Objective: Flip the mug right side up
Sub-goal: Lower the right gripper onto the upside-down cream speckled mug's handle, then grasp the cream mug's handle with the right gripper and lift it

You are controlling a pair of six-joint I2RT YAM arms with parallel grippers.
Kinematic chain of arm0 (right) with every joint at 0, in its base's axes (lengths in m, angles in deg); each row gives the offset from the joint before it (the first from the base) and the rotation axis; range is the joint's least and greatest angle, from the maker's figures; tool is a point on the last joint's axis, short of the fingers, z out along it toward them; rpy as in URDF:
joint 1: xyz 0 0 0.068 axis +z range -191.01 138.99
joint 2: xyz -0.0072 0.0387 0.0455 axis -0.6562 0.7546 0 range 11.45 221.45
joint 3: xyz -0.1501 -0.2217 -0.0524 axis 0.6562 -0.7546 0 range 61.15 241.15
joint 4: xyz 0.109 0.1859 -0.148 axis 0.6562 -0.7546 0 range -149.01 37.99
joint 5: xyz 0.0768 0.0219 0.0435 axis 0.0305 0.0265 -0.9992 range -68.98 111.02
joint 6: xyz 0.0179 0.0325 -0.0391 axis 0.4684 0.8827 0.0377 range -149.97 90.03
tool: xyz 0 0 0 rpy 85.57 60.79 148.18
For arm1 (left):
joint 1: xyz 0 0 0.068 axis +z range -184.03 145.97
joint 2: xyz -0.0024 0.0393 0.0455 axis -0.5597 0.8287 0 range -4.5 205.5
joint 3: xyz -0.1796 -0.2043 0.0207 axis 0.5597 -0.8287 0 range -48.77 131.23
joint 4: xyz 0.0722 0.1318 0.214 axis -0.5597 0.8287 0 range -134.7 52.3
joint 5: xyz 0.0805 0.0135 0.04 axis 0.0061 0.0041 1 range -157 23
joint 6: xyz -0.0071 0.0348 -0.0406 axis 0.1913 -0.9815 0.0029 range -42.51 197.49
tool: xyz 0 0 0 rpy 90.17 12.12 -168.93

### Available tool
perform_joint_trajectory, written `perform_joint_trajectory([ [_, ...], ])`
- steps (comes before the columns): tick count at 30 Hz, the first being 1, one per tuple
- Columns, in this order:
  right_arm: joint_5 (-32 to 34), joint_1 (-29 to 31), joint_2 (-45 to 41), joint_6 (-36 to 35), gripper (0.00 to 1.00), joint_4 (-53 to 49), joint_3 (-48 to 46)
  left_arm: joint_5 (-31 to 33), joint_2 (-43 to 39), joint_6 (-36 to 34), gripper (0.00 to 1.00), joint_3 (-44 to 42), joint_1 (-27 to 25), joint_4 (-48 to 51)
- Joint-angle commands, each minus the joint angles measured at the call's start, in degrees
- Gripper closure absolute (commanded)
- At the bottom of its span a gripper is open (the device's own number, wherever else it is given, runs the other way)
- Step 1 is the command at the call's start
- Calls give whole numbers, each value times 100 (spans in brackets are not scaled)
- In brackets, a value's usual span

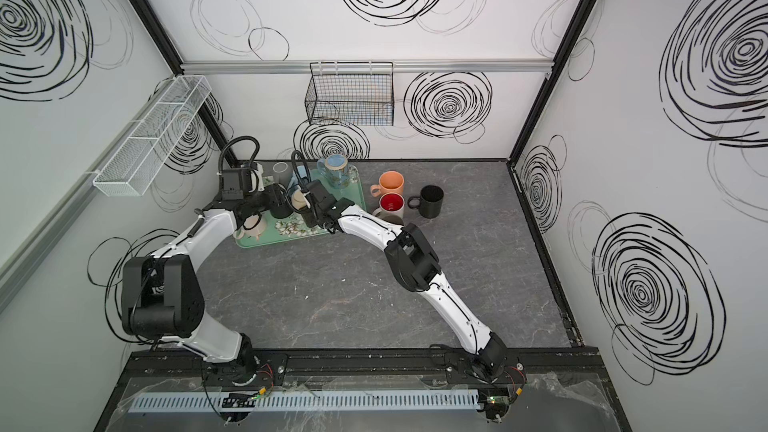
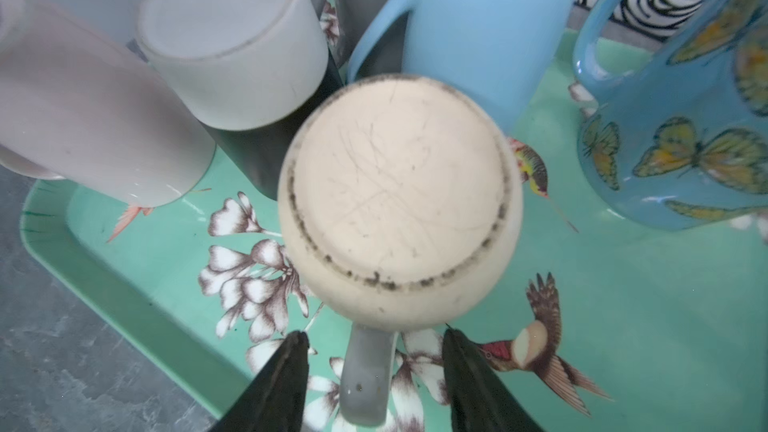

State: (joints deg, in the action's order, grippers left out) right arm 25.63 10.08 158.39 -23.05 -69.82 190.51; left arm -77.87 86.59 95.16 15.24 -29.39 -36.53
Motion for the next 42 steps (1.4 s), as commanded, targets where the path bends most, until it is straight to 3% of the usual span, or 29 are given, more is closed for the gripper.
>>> perform_joint_trajectory([
  [1,51,-3,174,-75,42,-270,123,-97,-230,-87,39,-86,45,-87],
  [2,72,-4,181,-84,43,-279,119,-107,-247,-93,39,-98,53,-78],
  [7,161,-3,116,-154,65,-283,116,-109,-319,-115,39,-124,55,-58],
  [9,180,-7,68,-173,69,-260,103,-108,-354,-113,39,-142,54,-58],
  [11,198,-4,32,-191,67,-235,106,-116,-389,-101,39,-182,56,-69],
  [14,199,-3,-10,-208,54,-183,106,-134,-458,-95,39,-248,46,-84],
  [16,188,-8,-13,-218,52,-142,110,-128,-499,-100,39,-295,46,-89],
  [21,120,-16,16,-200,64,-81,106,-128,-588,-124,39,-400,45,-78],
  [27,72,-13,-39,-173,71,-25,107,-138,-666,-126,39,-512,22,-78],
  [29,92,-19,-76,-173,64,6,107,-137,-712,-123,39,-570,10,-101],
  [31,145,-16,-101,-172,50,56,113,-141,-756,-123,39,-641,2,-120],
  [32,146,-26,-91,-173,49,87,111,-143,-772,-115,39,-660,2,-131],
  [38,50,-69,94,-156,62,-21,314,-147,-856,-118,39,-775,6,-147],
  [42,50,-75,95,-139,64,-1,317,-152,-860,-119,39,-817,2,-145],
])
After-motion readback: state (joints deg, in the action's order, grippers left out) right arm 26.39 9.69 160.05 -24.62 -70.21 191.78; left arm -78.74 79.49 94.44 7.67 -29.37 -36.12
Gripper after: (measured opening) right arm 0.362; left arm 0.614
